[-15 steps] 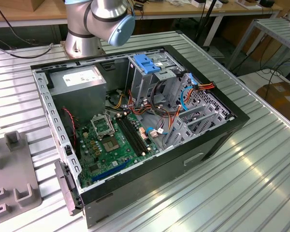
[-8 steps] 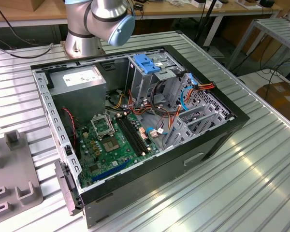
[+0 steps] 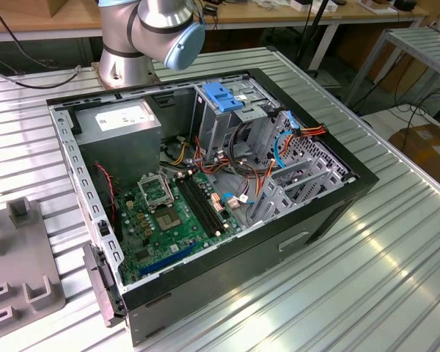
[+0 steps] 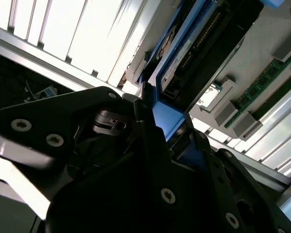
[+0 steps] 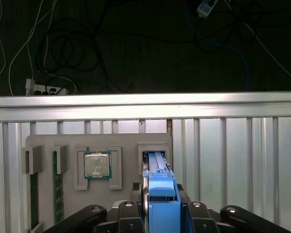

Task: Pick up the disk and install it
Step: 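Pick up the disk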

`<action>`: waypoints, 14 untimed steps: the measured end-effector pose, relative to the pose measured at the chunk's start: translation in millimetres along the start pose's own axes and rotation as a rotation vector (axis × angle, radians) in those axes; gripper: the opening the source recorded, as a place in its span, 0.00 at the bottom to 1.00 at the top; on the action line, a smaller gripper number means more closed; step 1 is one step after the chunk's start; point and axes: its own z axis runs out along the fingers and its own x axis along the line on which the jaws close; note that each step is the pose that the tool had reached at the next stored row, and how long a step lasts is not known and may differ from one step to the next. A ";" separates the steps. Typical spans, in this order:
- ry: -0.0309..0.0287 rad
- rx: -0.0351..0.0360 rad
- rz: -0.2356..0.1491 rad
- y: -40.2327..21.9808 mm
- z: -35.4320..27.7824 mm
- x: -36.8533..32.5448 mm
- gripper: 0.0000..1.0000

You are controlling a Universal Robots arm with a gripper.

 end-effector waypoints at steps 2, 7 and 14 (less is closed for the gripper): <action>0.0000 0.0000 0.000 0.0 0.0 0.0 0.37; -0.0001 0.0001 0.000 0.0 0.0 0.0 0.37; 0.0000 0.0001 0.000 0.2 -7.7 -0.2 0.37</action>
